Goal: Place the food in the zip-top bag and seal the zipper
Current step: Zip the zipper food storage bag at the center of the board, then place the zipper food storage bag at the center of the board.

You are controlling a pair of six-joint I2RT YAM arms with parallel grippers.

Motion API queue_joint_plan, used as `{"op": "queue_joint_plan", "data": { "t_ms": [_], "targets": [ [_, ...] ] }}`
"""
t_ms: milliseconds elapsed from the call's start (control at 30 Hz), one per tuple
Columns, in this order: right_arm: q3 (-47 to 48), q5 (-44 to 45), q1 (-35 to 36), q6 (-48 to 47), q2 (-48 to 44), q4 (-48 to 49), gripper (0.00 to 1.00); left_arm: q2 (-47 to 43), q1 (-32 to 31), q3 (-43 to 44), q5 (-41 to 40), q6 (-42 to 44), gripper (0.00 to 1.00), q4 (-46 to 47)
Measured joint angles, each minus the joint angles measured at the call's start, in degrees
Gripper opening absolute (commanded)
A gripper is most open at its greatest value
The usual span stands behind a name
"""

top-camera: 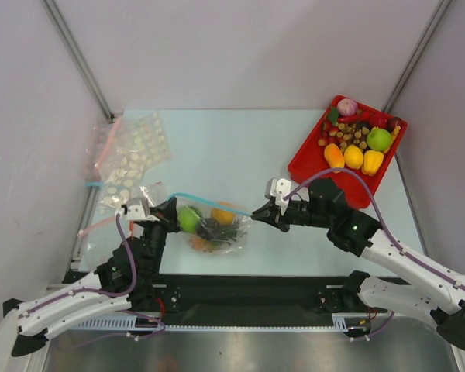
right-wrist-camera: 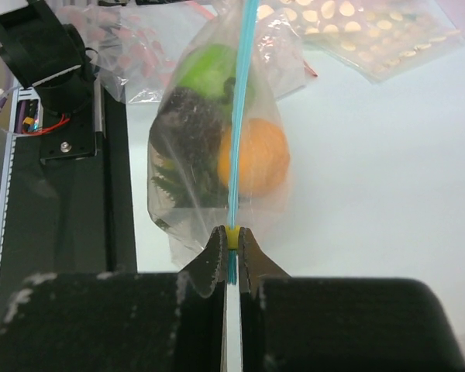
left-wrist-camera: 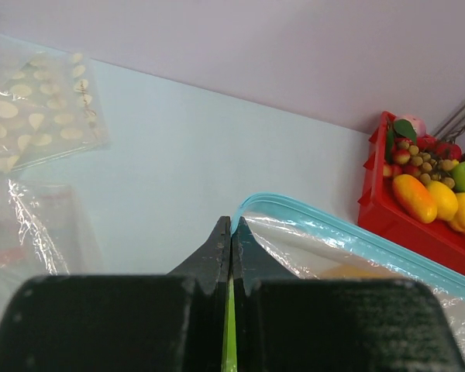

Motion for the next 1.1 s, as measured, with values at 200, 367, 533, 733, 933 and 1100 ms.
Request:
{"op": "queue_joint_plan", "data": {
  "t_ms": [200, 367, 533, 733, 933, 1100],
  "targets": [
    [0.00, 0.61, -2.47, 1.99, -0.72, -0.68, 0.00, 0.42, 0.00, -0.02, -1.07, -1.18, 0.00, -0.17],
    [0.00, 0.57, -3.48, 3.06, -1.05, -1.14, 0.00, 1.92, 0.00, -0.15, -0.24, -1.20, 0.02, 0.72],
    [0.00, 1.18, -4.90, 4.66, -2.21, -2.71, 0.00, 6.21, 0.76, -0.50, 1.81, 0.81, 0.25, 4.22],
    [-0.90, 4.00, -10.54, 10.36, -2.62, -1.75, 0.00, 15.54, 1.14, 0.87, 3.87, 1.97, 0.81, 4.92],
    [-5.46, 10.54, -22.40, 19.93, -3.39, 1.73, 0.00, 22.40, 1.18, 5.18, 6.03, 1.49, 0.93, 3.21],
    [-12.04, 17.42, -30.34, 25.46, -7.61, 6.64, 0.00, 21.64, 1.18, 5.57, 6.36, 1.07, 0.93, 2.29]
  ]
}}
